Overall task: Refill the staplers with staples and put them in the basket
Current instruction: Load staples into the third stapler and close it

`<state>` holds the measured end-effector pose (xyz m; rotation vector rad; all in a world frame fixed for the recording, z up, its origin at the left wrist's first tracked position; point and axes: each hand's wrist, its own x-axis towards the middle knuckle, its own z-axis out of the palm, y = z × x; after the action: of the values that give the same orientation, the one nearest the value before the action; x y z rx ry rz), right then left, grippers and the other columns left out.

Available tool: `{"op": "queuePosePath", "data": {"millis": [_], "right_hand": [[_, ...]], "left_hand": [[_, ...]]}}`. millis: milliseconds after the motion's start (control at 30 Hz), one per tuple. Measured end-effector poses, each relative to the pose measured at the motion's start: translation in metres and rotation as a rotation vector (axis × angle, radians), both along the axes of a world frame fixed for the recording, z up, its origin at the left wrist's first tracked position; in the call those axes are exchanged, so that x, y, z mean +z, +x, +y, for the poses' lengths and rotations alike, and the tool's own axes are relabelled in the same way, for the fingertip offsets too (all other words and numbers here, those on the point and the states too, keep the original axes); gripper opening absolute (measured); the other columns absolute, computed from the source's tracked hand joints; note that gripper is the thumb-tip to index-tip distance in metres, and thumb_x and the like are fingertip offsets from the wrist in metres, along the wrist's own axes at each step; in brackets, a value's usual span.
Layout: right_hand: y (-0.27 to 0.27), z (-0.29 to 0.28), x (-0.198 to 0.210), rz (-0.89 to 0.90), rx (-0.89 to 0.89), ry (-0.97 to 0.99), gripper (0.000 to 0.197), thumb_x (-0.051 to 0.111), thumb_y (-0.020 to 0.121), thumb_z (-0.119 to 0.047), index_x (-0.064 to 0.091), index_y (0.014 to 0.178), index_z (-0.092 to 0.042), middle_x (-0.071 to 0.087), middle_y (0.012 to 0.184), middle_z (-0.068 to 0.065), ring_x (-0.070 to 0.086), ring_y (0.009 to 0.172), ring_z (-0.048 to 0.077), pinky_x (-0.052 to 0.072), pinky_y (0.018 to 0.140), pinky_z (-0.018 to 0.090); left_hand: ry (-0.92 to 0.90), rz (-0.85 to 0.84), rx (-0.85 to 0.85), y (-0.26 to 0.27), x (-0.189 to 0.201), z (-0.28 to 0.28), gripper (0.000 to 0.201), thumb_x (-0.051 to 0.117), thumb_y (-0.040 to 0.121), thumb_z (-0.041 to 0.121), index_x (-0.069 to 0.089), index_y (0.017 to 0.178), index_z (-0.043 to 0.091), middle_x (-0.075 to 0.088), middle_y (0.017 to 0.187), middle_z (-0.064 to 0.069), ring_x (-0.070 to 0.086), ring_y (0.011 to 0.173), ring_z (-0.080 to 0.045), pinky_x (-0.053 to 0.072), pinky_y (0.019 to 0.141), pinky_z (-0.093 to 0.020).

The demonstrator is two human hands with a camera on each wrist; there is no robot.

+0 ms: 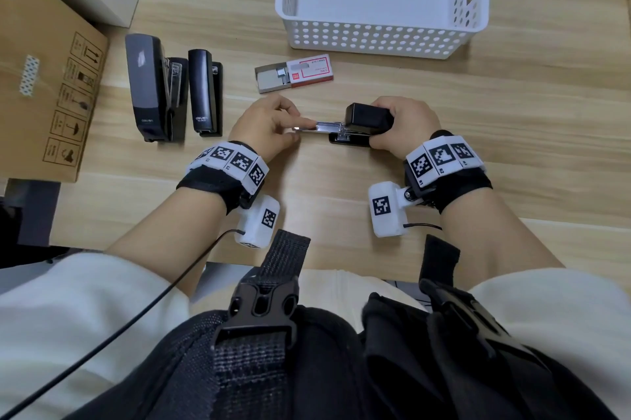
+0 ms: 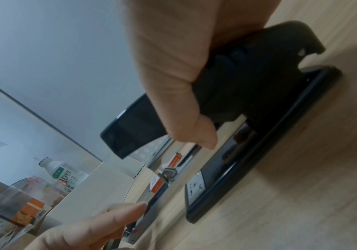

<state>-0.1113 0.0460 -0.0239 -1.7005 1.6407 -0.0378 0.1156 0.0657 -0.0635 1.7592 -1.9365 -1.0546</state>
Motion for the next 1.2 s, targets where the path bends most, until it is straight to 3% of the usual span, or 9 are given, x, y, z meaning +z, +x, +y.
{"op": "queuePosePath", "data": {"millis": [167,333,400,500,600,667,833,967,1200], "right_hand": [[0.000,0.000,-0.001,-0.003,0.006,0.001,0.035,0.065,0.071,-0.009,0.062,0.103,-0.023,0.059,0.087,-0.003,0.054,0.084,0.019,0.039,0.071,0.025],[0.000,-0.001,0.000,-0.003,0.009,0.006,0.035,0.065,0.071,-0.010,0.062,0.103,-0.025,0.059,0.087,-0.004,0.053,0.083,0.018,0.037,0.071,0.024],[0.000,-0.001,-0.001,-0.003,0.008,0.003,0.036,0.066,0.071,-0.010,0.062,0.103,-0.025,0.059,0.086,-0.005,0.053,0.083,0.018,0.037,0.070,0.024],[-0.001,-0.001,-0.002,-0.010,-0.001,0.000,0.035,0.066,0.070,-0.009,0.063,0.101,-0.024,0.059,0.084,-0.004,0.054,0.082,0.018,0.037,0.070,0.023],[-0.001,0.000,-0.002,-0.014,-0.001,0.000,0.036,0.066,0.070,-0.009,0.063,0.102,-0.023,0.059,0.085,-0.004,0.054,0.082,0.018,0.038,0.070,0.024],[-0.001,-0.001,-0.002,-0.014,0.001,-0.002,0.036,0.066,0.070,-0.009,0.063,0.103,-0.024,0.059,0.085,-0.005,0.054,0.083,0.018,0.038,0.070,0.024],[-0.002,-0.003,-0.004,0.010,0.013,-0.002,0.033,0.066,0.070,-0.011,0.063,0.100,-0.024,0.057,0.083,-0.007,0.053,0.081,0.017,0.038,0.069,0.025],[-0.002,-0.004,-0.006,0.022,0.024,0.001,0.034,0.066,0.069,-0.012,0.063,0.100,-0.025,0.055,0.085,-0.010,0.051,0.082,0.016,0.038,0.070,0.025],[-0.001,-0.005,-0.005,0.030,0.035,-0.004,0.032,0.066,0.070,-0.013,0.062,0.100,-0.024,0.055,0.086,-0.009,0.051,0.083,0.017,0.038,0.071,0.026]], "left_hand": [[0.028,-0.012,-0.072,0.006,0.001,-0.001,0.036,0.064,0.078,0.008,0.067,0.105,0.031,0.048,0.100,0.008,0.050,0.102,-0.019,0.044,0.094,-0.040],[0.057,-0.035,-0.071,0.014,0.006,-0.007,0.031,0.065,0.079,0.011,0.068,0.102,0.032,0.050,0.101,0.006,0.052,0.095,-0.019,0.045,0.092,-0.039],[0.080,-0.012,-0.066,0.014,0.009,-0.008,0.029,0.067,0.078,0.012,0.069,0.100,0.031,0.052,0.101,0.005,0.054,0.094,-0.020,0.044,0.091,-0.032],[0.046,0.078,0.067,0.010,0.017,-0.014,0.019,0.068,0.077,0.013,0.071,0.093,0.024,0.055,0.095,0.004,0.054,0.091,-0.013,0.041,0.082,-0.012],[-0.041,-0.002,0.221,0.009,0.022,-0.031,0.015,0.063,0.081,0.015,0.070,0.094,0.017,0.059,0.095,0.000,0.053,0.086,-0.012,0.041,0.079,-0.019],[-0.059,-0.122,0.265,0.009,0.021,-0.046,0.017,0.059,0.084,0.018,0.068,0.098,0.016,0.063,0.100,-0.004,0.056,0.091,-0.018,0.041,0.082,-0.025],[-0.005,-0.357,0.153,0.003,0.009,-0.071,0.027,0.051,0.087,0.016,0.063,0.111,0.019,0.060,0.110,-0.014,0.055,0.102,-0.032,0.044,0.082,-0.038],[0.035,-0.333,0.182,0.001,0.001,-0.078,0.027,0.055,0.085,0.020,0.063,0.111,0.020,0.062,0.109,-0.013,0.057,0.102,-0.031,0.045,0.084,-0.038],[0.011,-0.312,0.203,0.003,0.001,-0.080,0.020,0.065,0.077,0.027,0.065,0.095,0.017,0.067,0.101,-0.009,0.060,0.095,-0.028,0.048,0.082,-0.037]]}}
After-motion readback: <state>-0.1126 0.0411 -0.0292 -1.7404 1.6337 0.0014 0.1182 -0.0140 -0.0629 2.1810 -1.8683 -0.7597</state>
